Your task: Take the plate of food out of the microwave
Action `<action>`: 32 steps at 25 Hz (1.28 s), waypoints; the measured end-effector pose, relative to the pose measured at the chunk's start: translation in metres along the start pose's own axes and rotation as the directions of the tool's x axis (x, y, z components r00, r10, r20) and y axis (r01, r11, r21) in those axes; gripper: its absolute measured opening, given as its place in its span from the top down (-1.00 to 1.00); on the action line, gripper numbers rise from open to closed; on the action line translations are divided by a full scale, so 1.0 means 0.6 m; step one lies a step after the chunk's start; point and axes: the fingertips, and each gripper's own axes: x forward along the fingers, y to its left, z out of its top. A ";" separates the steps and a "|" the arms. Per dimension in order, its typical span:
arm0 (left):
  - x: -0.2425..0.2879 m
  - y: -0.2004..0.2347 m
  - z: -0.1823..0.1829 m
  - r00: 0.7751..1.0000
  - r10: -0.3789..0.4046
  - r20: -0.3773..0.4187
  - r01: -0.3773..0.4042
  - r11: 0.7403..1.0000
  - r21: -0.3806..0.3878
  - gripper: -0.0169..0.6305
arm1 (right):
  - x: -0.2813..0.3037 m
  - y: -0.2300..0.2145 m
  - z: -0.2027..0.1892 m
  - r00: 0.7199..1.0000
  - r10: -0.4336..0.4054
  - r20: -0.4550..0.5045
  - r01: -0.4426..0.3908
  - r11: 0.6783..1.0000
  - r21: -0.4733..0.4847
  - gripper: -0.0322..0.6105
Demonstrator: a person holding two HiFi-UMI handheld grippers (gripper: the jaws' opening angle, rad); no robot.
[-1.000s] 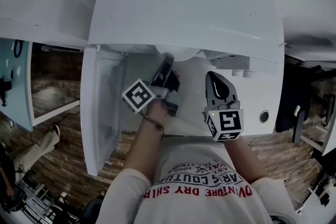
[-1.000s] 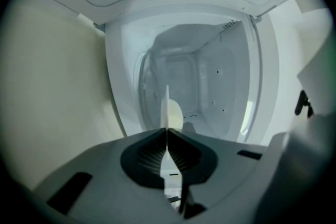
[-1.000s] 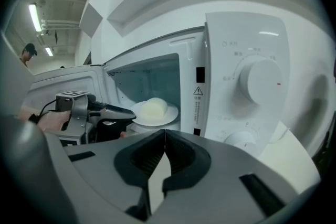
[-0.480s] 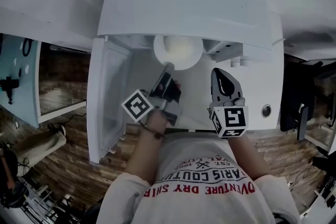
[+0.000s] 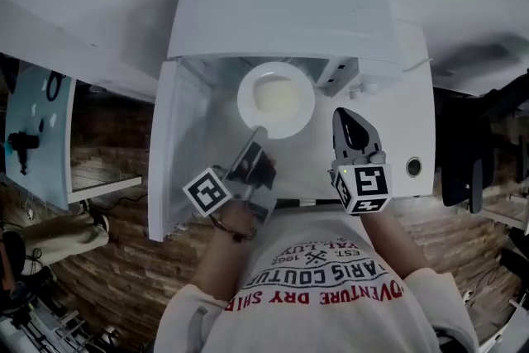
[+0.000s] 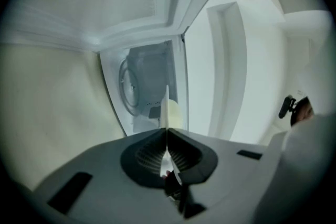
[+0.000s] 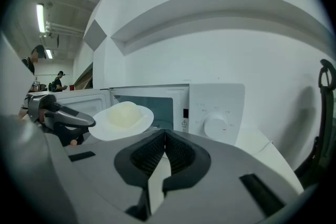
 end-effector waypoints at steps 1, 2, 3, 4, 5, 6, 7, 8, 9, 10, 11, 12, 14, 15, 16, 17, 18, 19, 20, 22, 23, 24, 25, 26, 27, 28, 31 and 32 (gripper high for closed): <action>-0.008 -0.009 0.000 1.000 -0.004 0.000 0.004 1.000 0.003 0.91 | -0.005 0.004 0.007 1.000 0.001 0.005 -0.001 1.000 -0.004 0.86; -0.017 -0.019 0.000 1.000 -0.009 0.001 0.009 1.000 0.006 0.91 | -0.010 0.009 0.014 1.000 0.003 0.010 -0.003 1.000 -0.010 0.86; -0.024 -0.030 0.000 1.000 -0.017 0.003 0.017 1.000 0.009 0.91 | -0.015 0.016 0.023 1.000 0.007 0.018 -0.007 1.000 -0.017 0.86; -0.030 -0.041 0.000 1.000 -0.028 0.006 0.028 1.000 0.010 0.91 | -0.019 0.023 0.032 1.000 0.012 0.029 -0.011 1.000 -0.023 0.86; -0.035 -0.051 0.000 0.999 -0.040 0.010 0.040 0.999 0.010 0.91 | -0.023 0.030 0.040 0.999 0.016 0.041 -0.015 1.000 -0.027 0.86; -0.038 -0.061 0.000 0.998 -0.053 0.014 0.053 0.999 0.009 0.91 | -0.026 0.036 0.048 0.998 0.019 0.054 -0.018 0.999 -0.027 0.86; -0.041 -0.070 0.001 0.998 -0.066 0.019 0.066 0.998 0.009 0.91 | -0.029 0.042 0.055 0.998 0.022 0.066 -0.021 0.999 -0.024 0.86; -0.044 -0.078 0.002 0.997 -0.077 0.022 0.077 0.997 0.011 0.91 | -0.031 0.047 0.062 0.997 0.026 0.077 -0.024 1.000 -0.019 0.86; -0.046 -0.085 0.003 0.996 -0.085 0.022 0.085 0.996 0.017 0.91 | -0.032 0.052 0.070 0.996 0.030 0.086 -0.029 1.000 -0.012 0.86; -0.048 -0.092 0.005 0.996 -0.090 0.020 0.089 0.996 0.026 0.91 | -0.034 0.056 0.077 0.995 0.034 0.095 -0.033 0.999 -0.008 0.86; -0.050 -0.097 0.007 0.996 -0.092 0.016 0.092 0.995 0.034 0.91 | -0.037 0.060 0.084 0.994 0.037 0.105 -0.037 0.999 -0.006 0.86; -0.052 -0.101 0.010 0.995 -0.095 0.012 0.095 0.995 0.040 0.91 | -0.039 0.064 0.091 0.993 0.039 0.115 -0.038 0.999 -0.008 0.86; -0.055 -0.107 0.015 0.995 -0.103 0.008 0.102 0.994 0.045 0.91 | -0.043 0.068 0.104 0.990 0.035 0.138 -0.033 0.999 -0.015 0.86; -0.056 -0.108 0.018 0.994 -0.106 0.008 0.105 0.993 0.045 0.91 | -0.045 0.068 0.110 0.988 0.027 0.150 -0.025 1.000 -0.016 0.86; -0.057 -0.110 0.021 0.994 -0.107 0.008 0.107 0.993 0.045 0.91 | -0.046 0.067 0.115 0.987 0.017 0.162 -0.015 1.000 -0.016 0.86; -0.058 -0.111 0.023 0.994 -0.109 0.008 0.109 0.993 0.044 0.91 | -0.047 0.067 0.118 0.985 0.008 0.171 -0.005 1.000 -0.018 0.86; -0.058 -0.112 0.026 0.994 -0.111 0.009 0.110 0.993 0.043 0.91 | -0.046 0.068 0.121 0.985 0.004 0.175 0.000 1.000 -0.023 0.86; -0.059 -0.113 0.028 0.994 -0.112 0.010 0.111 0.993 0.042 0.91 | -0.045 0.070 0.122 0.985 0.004 0.174 0.000 1.000 -0.028 0.86; -0.059 -0.114 0.031 0.994 -0.111 0.011 0.111 0.993 0.042 0.91 | -0.042 0.073 0.122 0.986 0.009 0.169 -0.003 0.999 -0.034 0.86; -0.058 -0.113 0.034 0.994 -0.106 0.009 0.105 0.994 0.040 0.91 | -0.037 0.078 0.120 0.988 0.021 0.156 -0.015 0.999 -0.039 0.86; -0.056 -0.111 0.034 0.995 -0.101 0.008 0.101 0.994 0.034 0.91 | -0.034 0.080 0.117 0.989 0.028 0.147 -0.022 0.999 -0.036 0.87; -0.055 -0.109 0.033 0.995 -0.096 0.007 0.096 0.995 0.024 0.91 | -0.031 0.080 0.113 0.990 0.034 0.137 -0.030 0.999 -0.029 0.86; -0.053 -0.105 0.032 0.996 -0.091 0.007 0.091 0.996 0.013 0.91 | -0.027 0.079 0.108 0.991 0.039 0.124 -0.036 0.999 -0.020 0.86; -0.050 -0.102 0.030 0.996 -0.087 0.006 0.087 0.996 0.003 0.91 | -0.023 0.077 0.103 0.993 0.042 0.113 -0.041 0.999 -0.011 0.86; -0.048 -0.098 0.029 0.997 -0.083 0.005 0.083 0.997 -0.005 0.91 | -0.020 0.076 0.099 0.994 0.043 0.105 -0.042 0.999 -0.006 0.86; -0.047 -0.095 0.027 0.997 -0.079 0.004 0.079 0.997 -0.011 0.91 | -0.018 0.074 0.096 0.994 0.043 0.101 -0.043 0.999 -0.005 0.86; -0.042 -0.089 0.024 0.998 -0.068 0.001 0.068 0.997 -0.019 0.91 | -0.015 0.071 0.096 0.994 0.044 0.102 -0.043 0.999 -0.016 0.86; -0.041 -0.089 0.024 0.998 -0.066 0.001 0.066 0.998 -0.018 0.91 | -0.014 0.071 0.096 0.994 0.045 0.103 -0.043 0.999 -0.021 0.86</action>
